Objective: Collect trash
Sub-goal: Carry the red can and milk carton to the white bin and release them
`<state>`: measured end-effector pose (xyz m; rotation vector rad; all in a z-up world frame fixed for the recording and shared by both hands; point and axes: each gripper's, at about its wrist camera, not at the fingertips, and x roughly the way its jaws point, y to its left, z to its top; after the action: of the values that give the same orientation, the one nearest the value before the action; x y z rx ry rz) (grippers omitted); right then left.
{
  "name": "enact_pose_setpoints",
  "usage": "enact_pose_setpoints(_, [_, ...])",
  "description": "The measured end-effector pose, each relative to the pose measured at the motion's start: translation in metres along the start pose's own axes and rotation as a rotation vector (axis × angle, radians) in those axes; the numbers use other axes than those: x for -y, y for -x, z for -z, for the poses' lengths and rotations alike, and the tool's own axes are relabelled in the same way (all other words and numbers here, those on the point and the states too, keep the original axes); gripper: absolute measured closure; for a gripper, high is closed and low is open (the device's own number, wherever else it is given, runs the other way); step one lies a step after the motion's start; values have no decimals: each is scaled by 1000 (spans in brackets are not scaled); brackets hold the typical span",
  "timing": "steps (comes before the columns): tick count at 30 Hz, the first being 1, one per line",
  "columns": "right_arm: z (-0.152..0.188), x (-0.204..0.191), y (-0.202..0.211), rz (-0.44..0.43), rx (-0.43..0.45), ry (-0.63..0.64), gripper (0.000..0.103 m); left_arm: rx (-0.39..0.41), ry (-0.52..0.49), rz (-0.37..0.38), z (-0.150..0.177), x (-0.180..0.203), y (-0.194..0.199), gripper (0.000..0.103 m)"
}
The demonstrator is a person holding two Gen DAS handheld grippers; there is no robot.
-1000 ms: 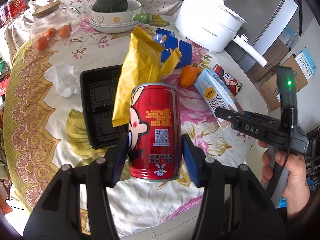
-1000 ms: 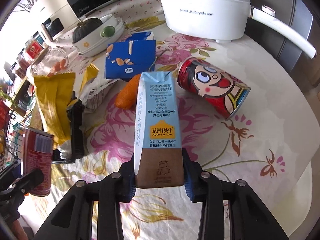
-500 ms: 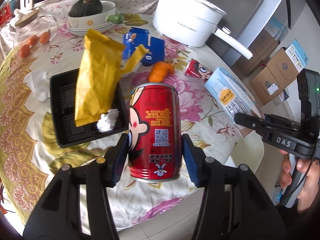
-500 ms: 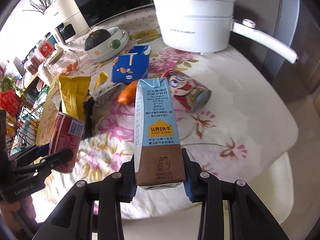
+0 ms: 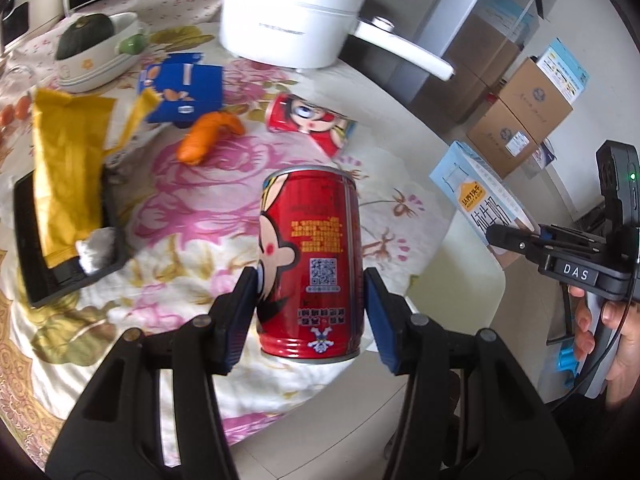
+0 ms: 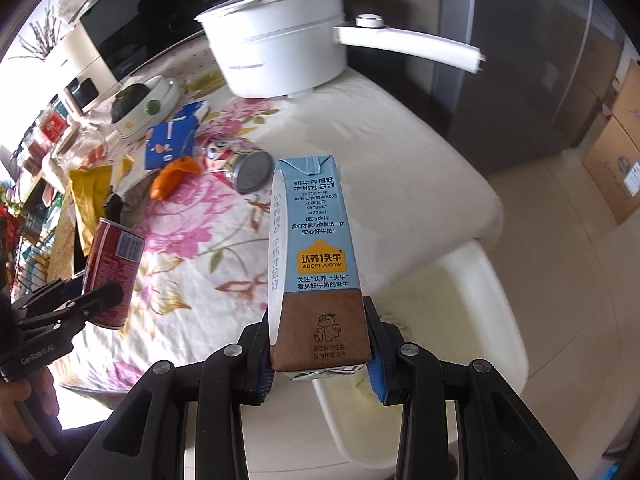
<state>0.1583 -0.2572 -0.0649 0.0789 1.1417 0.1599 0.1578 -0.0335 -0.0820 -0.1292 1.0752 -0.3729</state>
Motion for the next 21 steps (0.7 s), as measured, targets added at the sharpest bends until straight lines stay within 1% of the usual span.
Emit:
enact_pose_setpoints(6, [16, 36, 8, 29, -11, -34, 65, -22, -53, 34, 1, 37, -21, 48])
enact_pose_setpoints(14, [42, 85, 10, 62, -46, -100, 65, -43, -155, 89, 5, 88, -50, 48])
enact_pose_setpoints(21, [61, 117, 10, 86, -73, -136, 65, -71, -230, 111, 12, 125, -80, 49])
